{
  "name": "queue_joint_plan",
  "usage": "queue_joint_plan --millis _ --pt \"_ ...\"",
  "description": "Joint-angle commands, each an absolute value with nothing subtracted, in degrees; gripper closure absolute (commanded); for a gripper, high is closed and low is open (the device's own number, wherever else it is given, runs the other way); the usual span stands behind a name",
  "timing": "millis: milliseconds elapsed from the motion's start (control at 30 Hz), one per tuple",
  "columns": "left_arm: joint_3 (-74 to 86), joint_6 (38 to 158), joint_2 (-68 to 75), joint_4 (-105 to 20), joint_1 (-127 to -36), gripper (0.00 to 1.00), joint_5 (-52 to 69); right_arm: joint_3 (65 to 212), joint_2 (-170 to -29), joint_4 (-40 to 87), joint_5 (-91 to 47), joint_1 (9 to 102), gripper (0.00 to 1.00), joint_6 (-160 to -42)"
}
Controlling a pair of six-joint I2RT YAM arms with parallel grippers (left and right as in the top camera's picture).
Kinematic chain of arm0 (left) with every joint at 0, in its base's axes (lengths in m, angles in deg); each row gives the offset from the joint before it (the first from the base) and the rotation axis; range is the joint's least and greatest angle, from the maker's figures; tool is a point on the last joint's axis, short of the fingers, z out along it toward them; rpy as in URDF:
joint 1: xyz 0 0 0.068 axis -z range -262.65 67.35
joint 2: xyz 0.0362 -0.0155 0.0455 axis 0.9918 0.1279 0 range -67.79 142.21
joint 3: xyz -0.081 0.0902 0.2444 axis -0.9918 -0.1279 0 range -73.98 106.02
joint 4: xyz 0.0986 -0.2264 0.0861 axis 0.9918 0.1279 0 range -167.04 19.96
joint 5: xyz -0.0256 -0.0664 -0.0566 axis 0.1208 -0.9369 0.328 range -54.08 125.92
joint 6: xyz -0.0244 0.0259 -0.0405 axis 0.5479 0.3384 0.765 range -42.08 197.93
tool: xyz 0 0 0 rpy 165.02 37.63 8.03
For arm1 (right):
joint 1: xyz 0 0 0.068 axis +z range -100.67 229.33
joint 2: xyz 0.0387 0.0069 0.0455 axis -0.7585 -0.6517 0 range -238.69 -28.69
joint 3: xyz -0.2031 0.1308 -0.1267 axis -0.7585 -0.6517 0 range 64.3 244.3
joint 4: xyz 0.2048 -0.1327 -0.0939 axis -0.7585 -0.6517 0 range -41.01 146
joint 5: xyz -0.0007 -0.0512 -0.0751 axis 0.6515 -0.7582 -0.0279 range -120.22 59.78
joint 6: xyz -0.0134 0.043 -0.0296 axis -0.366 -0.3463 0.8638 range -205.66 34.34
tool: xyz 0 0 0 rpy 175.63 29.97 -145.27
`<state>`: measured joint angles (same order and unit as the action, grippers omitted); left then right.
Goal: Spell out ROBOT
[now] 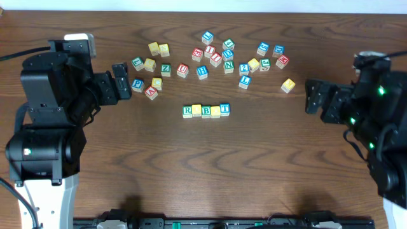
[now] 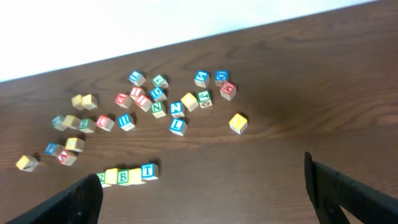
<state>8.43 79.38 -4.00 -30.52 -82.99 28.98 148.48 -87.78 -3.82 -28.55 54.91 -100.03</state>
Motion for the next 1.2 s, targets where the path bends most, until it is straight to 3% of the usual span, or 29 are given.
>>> queue_joint_plan --millis 0,133,233,467,600,733,1167 --pt "8.65 79.01 -3.26 -30.34 -83.34 0.00 29.49 148.52 -85.33 -7.55 -29.05 54.67 0.01 -99.00" --pt "8.65 79.01 -3.06 -30.32 -83.34 0.01 29.49 148.17 -83.56 -8.45 -31.83 54.63 0.01 -98.63" --pt "8.65 79.01 -3.06 -30.32 -83.34 0.01 29.49 139.69 -79.70 0.69 -34.60 54.50 0.01 -97.32" --pt "8.65 79.01 -3.06 -30.32 -83.34 0.01 29.49 91.81 -49.27 38.00 -25.95 49.95 0.01 -95.66" --pt "8.65 79.01 -3.06 -30.32 -83.34 0.01 29.49 72.66 -35.78 49.19 -25.09 49.97 0.01 -97.01" --pt "8.65 79.01 -3.06 -30.32 -83.34 0.01 29.49 65.66 -29.71 49.75 -25.16 50.15 0.01 -97.32" --pt "8.65 79.01 -3.06 -30.32 -83.34 0.01 29.49 64.62 -29.71 52.14 -25.16 50.17 0.01 -97.19"
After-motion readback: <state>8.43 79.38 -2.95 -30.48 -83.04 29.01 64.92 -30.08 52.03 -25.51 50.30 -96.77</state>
